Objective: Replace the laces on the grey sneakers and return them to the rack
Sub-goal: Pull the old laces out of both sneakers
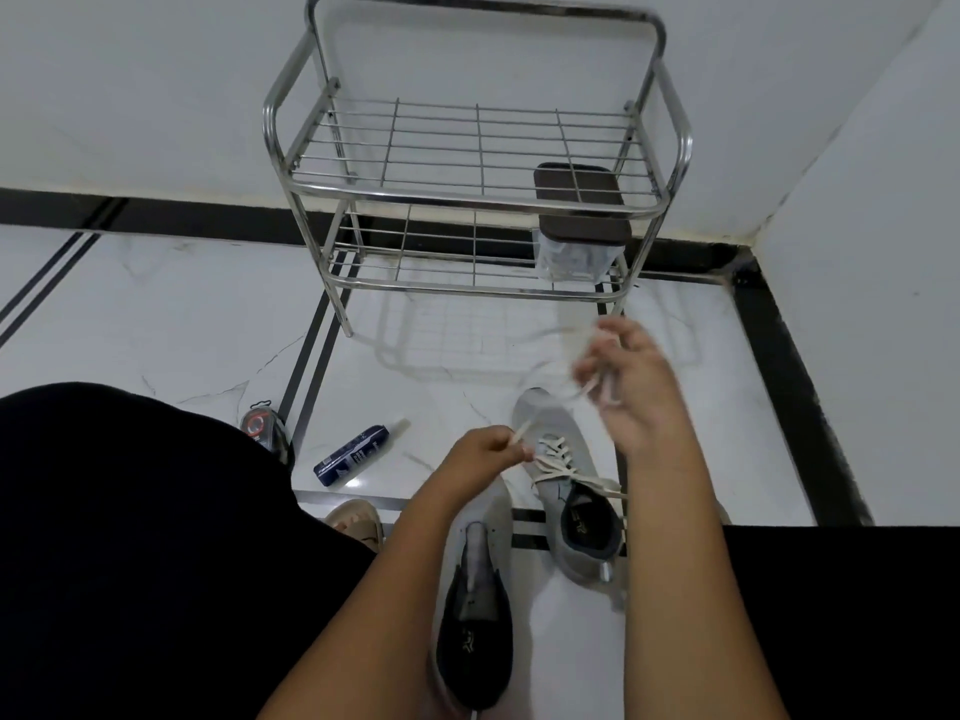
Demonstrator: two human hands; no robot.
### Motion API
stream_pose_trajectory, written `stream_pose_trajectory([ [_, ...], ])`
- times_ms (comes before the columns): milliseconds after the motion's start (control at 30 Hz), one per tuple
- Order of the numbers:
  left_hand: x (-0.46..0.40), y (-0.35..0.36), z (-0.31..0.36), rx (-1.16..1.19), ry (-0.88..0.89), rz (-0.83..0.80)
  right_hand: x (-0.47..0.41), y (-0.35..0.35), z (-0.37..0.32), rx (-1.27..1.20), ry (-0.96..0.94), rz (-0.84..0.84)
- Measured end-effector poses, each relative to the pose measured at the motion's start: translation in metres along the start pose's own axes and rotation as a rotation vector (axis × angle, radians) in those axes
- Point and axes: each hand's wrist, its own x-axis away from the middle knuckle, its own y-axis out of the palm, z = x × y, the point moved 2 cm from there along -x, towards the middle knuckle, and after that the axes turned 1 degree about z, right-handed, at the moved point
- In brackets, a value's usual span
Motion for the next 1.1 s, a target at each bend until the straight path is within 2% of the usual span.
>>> stream_pose_trajectory([
  [33,0.003,-0.005,0.008,0.055,-0.017,-0.043,-0.001,-0.014,-0.008,-0.104,-0.096,0.192],
  [100,0.009,-0.013,0.028,0.180,-0.046,-0.067,0.004,-0.047,-0.012,-0.121,-0.182,0.518],
  [167,0.011,-0.014,0.053,0.397,-0.021,-0.089,0.010,-0.076,-0.003,-0.015,-0.159,0.670],
  [200,0.010,-0.015,0.065,0.500,-0.007,-0.098,0.010,-0.084,0.006,0.069,-0.124,0.656],
  [267,0.012,-0.012,0.086,0.607,0.018,-0.104,0.012,-0.080,0.027,0.318,-0.032,0.473],
  [367,0.016,-0.012,0.106,0.679,0.040,-0.025,0.018,-0.040,0.065,0.582,0.154,-0.065],
  [433,0.019,-0.020,0.110,0.719,0.054,0.089,0.029,-0.017,0.087,0.743,0.229,-0.331],
  [500,0.021,-0.036,0.106,0.784,0.056,0.238,0.034,-0.011,0.099,0.743,0.210,-0.402],
  [600,0.022,-0.060,0.078,0.885,-0.094,0.440,0.030,-0.023,0.087,0.372,0.130,-0.262],
  [667,0.019,-0.056,0.051,0.756,-0.293,0.422,0.021,-0.031,0.068,0.071,0.103,-0.176],
  [767,0.019,-0.007,0.023,0.465,-0.488,0.091,0.018,-0.035,0.054,-0.332,0.082,-0.012],
  [833,0.026,0.026,0.008,0.286,-0.534,-0.073,0.020,-0.042,0.061,-0.419,0.135,0.133],
  [867,0.030,0.038,0.002,0.222,-0.526,-0.111,0.022,-0.050,0.067,-0.366,0.181,0.219],
  [933,0.031,0.049,-0.011,0.052,-0.509,-0.163,0.024,-0.073,0.082,-0.102,0.275,0.378],
  [1000,0.023,0.044,-0.028,-0.282,-0.510,-0.185,0.021,-0.099,0.089,0.234,0.361,0.499],
  [1100,0.011,0.025,-0.060,-0.688,-0.576,-0.065,0.008,-0.127,0.072,0.551,0.365,0.601],
])
